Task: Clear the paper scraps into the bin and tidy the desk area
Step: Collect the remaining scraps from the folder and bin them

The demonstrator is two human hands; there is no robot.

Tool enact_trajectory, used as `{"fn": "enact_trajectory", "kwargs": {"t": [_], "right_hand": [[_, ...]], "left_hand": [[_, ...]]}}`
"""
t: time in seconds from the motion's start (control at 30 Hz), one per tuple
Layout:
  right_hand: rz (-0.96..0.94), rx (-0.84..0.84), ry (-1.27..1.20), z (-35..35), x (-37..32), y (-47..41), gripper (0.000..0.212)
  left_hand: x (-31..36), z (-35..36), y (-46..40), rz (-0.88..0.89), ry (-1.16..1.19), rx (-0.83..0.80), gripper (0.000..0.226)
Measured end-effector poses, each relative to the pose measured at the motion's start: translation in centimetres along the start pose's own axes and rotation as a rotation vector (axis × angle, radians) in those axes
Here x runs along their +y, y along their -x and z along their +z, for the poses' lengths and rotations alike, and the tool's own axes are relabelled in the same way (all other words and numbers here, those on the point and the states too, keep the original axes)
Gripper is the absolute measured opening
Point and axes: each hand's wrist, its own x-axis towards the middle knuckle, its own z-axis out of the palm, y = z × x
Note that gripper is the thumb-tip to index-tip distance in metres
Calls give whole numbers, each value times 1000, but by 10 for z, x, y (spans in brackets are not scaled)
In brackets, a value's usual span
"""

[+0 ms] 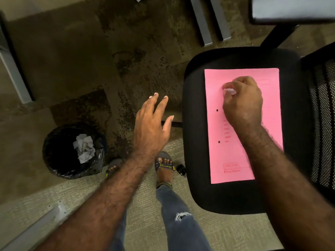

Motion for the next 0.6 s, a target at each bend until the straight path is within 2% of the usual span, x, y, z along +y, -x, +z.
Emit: {"fn": "enact_trajectory", "kwargs": {"t": [0.3, 0.6], "right_hand": [[-317, -19, -52, 25, -101, 37, 25], [-506, -138, -49, 71, -213, 104, 24]], "left_hand": [[-61, -38, 19, -151, 63, 80, 59], [-151, -92, 53, -276, 52, 130, 59]]}}
